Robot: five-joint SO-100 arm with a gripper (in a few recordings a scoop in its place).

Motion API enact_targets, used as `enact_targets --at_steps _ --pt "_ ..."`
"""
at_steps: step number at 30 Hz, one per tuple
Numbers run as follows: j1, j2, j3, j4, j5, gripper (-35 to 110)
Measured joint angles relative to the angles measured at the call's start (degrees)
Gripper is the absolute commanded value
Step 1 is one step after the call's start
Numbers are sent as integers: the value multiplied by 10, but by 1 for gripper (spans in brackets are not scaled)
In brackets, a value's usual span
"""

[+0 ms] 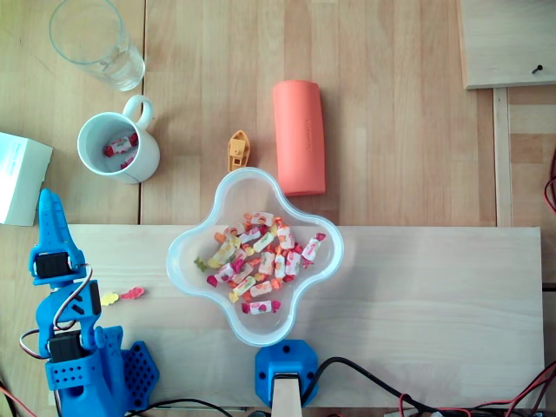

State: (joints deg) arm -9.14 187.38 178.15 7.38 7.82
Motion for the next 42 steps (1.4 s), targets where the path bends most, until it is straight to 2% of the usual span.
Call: enact_targets --at_steps 42 --pt "-1 0 -3 -11 8 19"
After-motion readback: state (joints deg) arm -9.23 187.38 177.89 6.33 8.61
